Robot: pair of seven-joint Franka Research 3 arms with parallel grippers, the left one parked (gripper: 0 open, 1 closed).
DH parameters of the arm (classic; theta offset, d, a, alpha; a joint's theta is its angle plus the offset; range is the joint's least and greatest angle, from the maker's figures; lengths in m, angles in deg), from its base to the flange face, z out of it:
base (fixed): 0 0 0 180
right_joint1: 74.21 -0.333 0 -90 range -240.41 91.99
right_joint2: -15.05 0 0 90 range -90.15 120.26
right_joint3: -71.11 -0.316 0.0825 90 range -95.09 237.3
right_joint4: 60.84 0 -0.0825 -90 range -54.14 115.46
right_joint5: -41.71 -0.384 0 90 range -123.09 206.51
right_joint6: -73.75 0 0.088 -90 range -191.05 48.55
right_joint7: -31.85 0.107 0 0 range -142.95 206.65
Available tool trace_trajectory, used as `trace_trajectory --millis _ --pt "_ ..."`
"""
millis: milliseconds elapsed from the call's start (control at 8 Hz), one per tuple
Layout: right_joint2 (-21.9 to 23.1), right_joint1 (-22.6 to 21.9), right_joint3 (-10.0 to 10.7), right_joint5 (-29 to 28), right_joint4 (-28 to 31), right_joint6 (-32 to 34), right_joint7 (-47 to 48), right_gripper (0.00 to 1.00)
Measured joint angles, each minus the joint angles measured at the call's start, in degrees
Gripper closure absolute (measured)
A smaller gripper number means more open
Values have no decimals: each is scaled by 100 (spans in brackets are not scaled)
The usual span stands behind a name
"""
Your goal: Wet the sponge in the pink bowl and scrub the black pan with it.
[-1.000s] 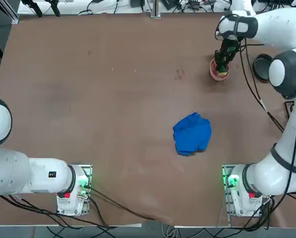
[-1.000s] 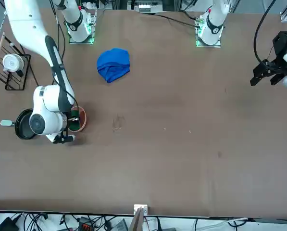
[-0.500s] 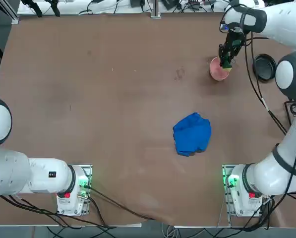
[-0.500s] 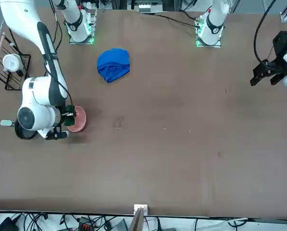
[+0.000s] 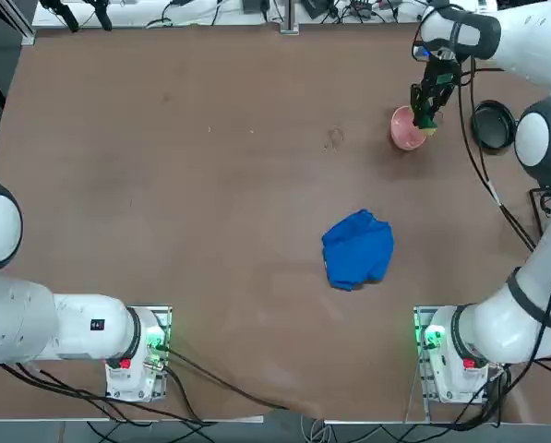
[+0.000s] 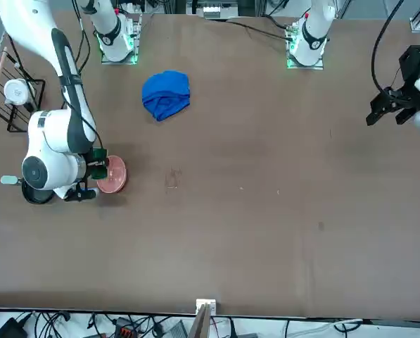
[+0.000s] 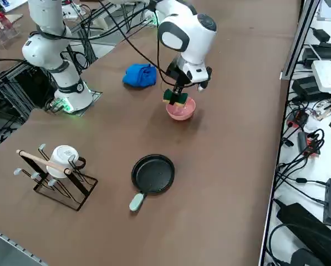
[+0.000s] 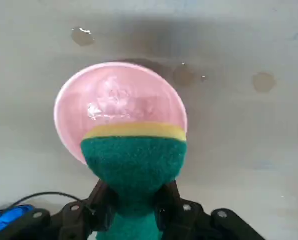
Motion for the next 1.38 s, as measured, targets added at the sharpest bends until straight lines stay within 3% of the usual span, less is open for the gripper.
trace_trajectory --millis 750,1000,1375 --pt "37 84 83 38 -4 25 -187 58" --pt "39 492 124 73 -113 24 -636 58" --pt "-29 1443 150 147 -328 23 -1576 58"
